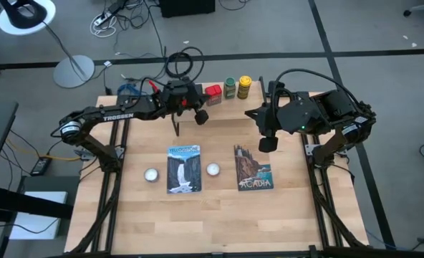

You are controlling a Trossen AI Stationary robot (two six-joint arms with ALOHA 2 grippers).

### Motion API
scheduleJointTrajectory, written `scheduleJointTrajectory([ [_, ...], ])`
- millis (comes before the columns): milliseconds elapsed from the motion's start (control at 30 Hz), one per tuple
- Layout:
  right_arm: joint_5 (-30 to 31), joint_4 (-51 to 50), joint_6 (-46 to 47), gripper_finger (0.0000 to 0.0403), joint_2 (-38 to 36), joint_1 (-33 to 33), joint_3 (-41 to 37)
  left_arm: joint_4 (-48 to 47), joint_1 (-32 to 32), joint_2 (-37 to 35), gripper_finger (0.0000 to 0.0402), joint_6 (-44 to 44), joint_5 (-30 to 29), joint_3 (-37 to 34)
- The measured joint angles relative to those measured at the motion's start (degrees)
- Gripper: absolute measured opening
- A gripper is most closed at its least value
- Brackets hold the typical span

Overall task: Shelf spices
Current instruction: Put the red spice on the shelf between the black and green spices

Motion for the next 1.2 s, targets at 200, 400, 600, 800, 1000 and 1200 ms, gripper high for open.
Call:
scheduleJointTrajectory([
  [200, 0.0, 0.0, 0.0, 0.0000, 0.0, 0.0, 0.0, -2.1, -0.4, 1.6, 0.0000, 0.0, 3.1, 0.0],
  [400, 0.0, 0.1, 0.5, 0.0000, 0.0, 0.0, 0.0, -3.3, 0.4, 3.5, 0.0000, -1.0, 2.1, 0.0],
  [600, 0.0, 0.2, 1.2, 0.0000, 0.0, 0.0, 0.0, -1.9, 0.8, 6.5, 0.0000, -3.1, 0.1, 0.0],
  [800, 0.0, 0.2, 1.6, 0.0000, 0.0, 0.0, 0.0, -0.9, 0.9, 7.5, 0.0000, -3.9, -2.7, 0.0],
  [1000, 0.0, 0.1, 1.6, 0.0000, 0.0, 0.0, 0.0, -0.3, 0.9, 7.6, 0.0000, -4.3, -5.4, 0.0],
  [1200, 0.0, 0.2, 1.6, 0.0000, 0.0, 0.0, 0.0, 0.9, 0.9, 7.6, 0.0000, -4.3, -6.6, 0.0],
])
